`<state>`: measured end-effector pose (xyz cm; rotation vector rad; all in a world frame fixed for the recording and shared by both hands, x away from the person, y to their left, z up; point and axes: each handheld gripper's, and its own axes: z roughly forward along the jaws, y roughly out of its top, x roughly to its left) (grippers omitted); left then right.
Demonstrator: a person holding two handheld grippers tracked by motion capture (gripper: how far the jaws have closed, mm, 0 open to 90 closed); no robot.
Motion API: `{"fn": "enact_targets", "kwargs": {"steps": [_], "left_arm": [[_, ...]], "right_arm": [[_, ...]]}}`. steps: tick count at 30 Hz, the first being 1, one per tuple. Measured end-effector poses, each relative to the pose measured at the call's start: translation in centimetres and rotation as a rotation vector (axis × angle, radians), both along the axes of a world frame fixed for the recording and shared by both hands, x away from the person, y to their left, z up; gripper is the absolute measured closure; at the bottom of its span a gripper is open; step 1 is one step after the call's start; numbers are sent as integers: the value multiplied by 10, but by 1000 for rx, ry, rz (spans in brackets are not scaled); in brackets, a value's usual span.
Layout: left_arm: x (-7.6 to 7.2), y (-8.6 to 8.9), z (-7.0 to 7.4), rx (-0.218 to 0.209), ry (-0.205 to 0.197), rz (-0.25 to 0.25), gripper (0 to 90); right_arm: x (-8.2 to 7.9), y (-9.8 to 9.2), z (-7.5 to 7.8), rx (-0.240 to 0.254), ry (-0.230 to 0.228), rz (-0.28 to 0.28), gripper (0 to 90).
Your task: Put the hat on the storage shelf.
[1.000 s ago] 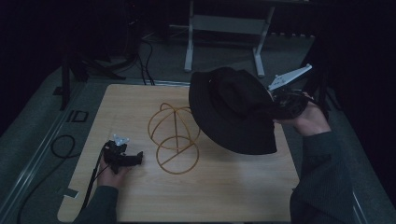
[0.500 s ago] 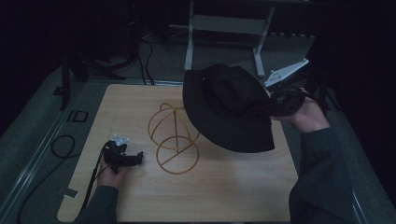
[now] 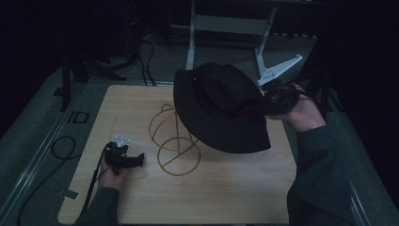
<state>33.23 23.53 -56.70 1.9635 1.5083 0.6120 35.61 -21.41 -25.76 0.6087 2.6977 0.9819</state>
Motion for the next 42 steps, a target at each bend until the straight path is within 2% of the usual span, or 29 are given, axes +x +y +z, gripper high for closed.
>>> {"fn": "enact_targets", "kwargs": {"steps": [7,14,19,30,37,42], "left_arm": [[0,0,0,-1,-2,0,16],[0,0,0,-1,-1,-1,15],[0,0,0,-2,-1,-1,15],[0,0,0,-2,-1,-1,16],[0,0,0,-2,-1,-2,15],[0,-1,0,-2,-1,-3,16]], "right_arm": [[1,15,-2,3,4,37,867],[2,30,-5,-18,15,67,866],[4,41,-9,-38,27,83,865],[9,62,-18,-51,42,121,863],[13,78,-25,-56,66,144,852],[14,89,-30,-78,79,152,833]]}}
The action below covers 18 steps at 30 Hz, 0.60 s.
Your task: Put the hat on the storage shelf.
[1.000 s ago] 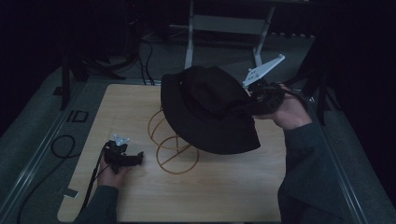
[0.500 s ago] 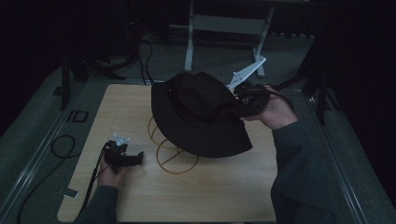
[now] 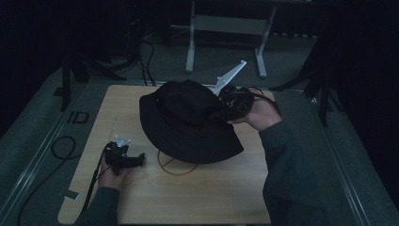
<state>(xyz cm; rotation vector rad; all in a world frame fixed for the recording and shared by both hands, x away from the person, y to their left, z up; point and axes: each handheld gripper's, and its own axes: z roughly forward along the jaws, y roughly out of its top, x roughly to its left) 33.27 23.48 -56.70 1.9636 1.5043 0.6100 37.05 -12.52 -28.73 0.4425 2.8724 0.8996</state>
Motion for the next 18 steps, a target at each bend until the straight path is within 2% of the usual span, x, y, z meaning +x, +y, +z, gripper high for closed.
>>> {"fn": "enact_targets", "kwargs": {"steps": [10,18], "left_arm": [[0,0,0,2,-1,-2,16],[0,0,0,1,-1,-2,15]], "right_arm": [[4,17,-12,-48,22,-7,747],[8,24,-12,-7,7,-41,635]]}}
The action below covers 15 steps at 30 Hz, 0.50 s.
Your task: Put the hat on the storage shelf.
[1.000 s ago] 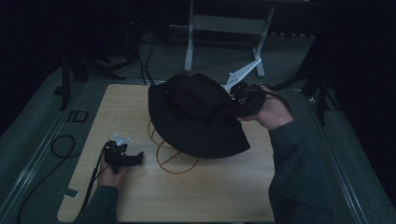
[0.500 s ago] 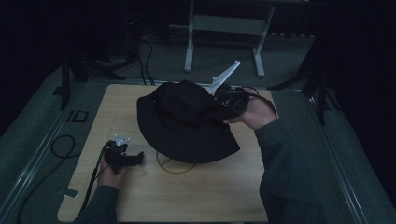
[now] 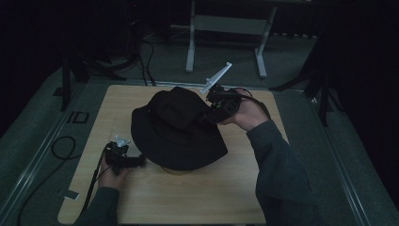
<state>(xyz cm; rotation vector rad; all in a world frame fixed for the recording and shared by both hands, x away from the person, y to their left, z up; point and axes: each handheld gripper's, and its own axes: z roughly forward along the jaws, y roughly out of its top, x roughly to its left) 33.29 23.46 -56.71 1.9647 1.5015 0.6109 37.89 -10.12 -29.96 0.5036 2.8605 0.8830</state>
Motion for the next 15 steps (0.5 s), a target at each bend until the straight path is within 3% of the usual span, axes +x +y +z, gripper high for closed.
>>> {"fn": "enact_targets", "kwargs": {"steps": [5,8,11,15], "left_arm": [[0,0,0,1,0,-2,15],[0,0,0,1,0,-2,16],[0,0,0,2,0,-4,16],[0,0,0,1,0,-4,15]], "right_arm": [[-5,5,8,73,-40,19,598],[-7,9,8,43,-32,20,522],[-6,8,4,-2,-35,-22,459],[-4,3,2,-2,-5,-33,426]]}}
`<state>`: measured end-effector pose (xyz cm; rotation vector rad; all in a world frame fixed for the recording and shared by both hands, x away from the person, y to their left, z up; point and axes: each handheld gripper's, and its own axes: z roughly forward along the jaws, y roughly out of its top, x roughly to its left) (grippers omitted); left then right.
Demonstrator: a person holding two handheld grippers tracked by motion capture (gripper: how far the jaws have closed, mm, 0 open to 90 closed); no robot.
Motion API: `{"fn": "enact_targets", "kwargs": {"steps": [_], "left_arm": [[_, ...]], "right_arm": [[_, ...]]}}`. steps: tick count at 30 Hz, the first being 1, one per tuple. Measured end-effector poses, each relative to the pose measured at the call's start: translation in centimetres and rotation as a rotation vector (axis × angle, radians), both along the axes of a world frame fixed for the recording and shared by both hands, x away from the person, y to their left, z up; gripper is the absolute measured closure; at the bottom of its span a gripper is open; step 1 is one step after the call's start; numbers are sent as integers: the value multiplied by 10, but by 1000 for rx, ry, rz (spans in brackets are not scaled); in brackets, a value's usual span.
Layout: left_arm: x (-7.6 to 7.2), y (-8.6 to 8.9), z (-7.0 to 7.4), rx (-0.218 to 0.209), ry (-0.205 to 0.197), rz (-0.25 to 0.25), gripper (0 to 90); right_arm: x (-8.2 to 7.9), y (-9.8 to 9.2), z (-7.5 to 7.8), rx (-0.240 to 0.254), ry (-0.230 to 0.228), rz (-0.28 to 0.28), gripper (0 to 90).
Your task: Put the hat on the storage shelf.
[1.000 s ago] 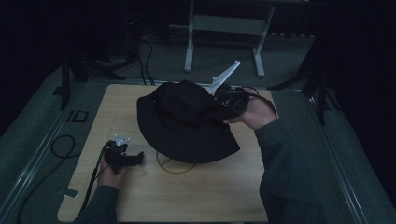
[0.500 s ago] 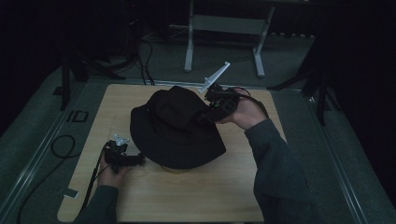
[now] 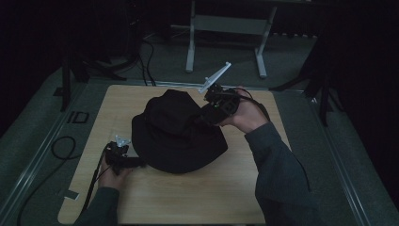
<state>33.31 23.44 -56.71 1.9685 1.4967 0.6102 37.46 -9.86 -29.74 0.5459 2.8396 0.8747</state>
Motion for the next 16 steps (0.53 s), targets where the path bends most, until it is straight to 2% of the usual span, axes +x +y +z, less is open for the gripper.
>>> {"fn": "enact_targets", "kwargs": {"steps": [2,7,11,16], "left_arm": [[0,0,0,1,0,-1,15],[0,0,0,0,0,-1,15],[0,0,0,-1,-1,0,15],[0,0,0,-2,-1,0,15]], "right_arm": [[-2,-3,1,-13,-1,-14,396],[-7,-13,2,-4,-17,-32,332],[-9,-24,-3,-13,-16,-60,295],[-10,-37,-13,-18,-10,-69,291]]}}
